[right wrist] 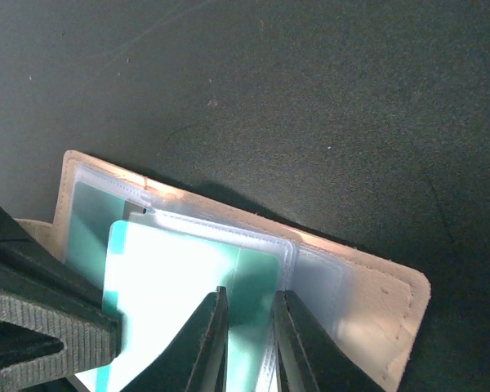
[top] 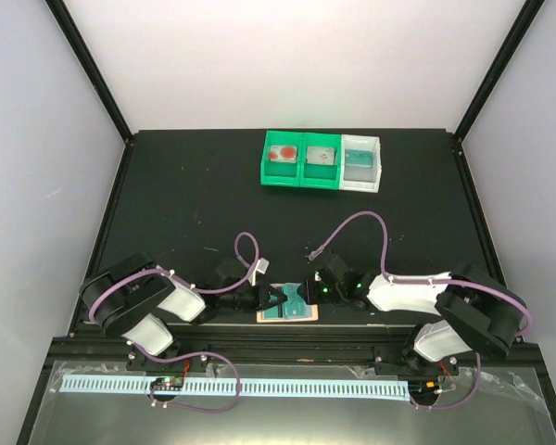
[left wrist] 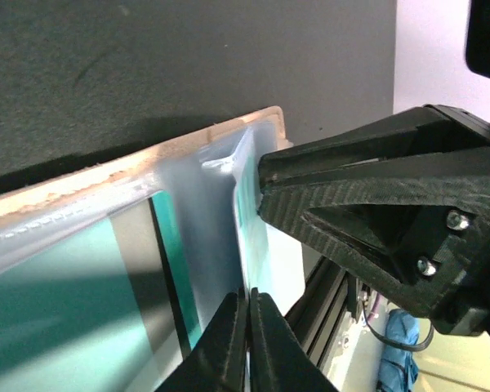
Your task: Take the credit cards out of the card holder
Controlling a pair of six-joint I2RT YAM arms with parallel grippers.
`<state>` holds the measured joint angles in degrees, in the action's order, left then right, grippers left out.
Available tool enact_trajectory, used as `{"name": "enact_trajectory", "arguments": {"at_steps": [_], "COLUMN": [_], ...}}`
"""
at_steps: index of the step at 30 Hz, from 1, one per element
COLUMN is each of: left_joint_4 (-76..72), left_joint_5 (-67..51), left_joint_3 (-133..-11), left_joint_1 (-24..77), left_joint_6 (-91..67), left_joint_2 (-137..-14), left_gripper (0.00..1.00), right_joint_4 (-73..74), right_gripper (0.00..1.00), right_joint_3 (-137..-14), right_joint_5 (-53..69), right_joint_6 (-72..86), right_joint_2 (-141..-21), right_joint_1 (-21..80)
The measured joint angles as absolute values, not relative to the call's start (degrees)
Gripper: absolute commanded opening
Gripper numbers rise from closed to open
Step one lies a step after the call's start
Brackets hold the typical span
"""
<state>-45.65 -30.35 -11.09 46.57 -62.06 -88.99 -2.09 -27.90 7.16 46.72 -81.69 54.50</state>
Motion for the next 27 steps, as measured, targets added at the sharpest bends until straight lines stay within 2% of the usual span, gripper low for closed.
{"name": "enact_trajectory", "arguments": {"at_steps": [8,27], "left_joint_4": [-49.8,-48.7], "left_joint_5": [-30.9,-31.1], "left_joint_3": [-10.1,-8.8], "left_joint_1": [46.6,46.6], "left_joint_6": [-64.2,-63.0], "left_joint_2": [-89.7,-87.4], "left_gripper": [0.02,0.03], "right_joint_4": [-4.1,-2.7], "right_gripper": [0.19,0.19], "right_joint_3": [-26.6,-26.4], "right_joint_5": [6.5,5.1], "right_joint_6": [47.4,47.9], "right_joint_2": [-81.2,-80.2], "right_joint_1": [54.5,54.6]}}
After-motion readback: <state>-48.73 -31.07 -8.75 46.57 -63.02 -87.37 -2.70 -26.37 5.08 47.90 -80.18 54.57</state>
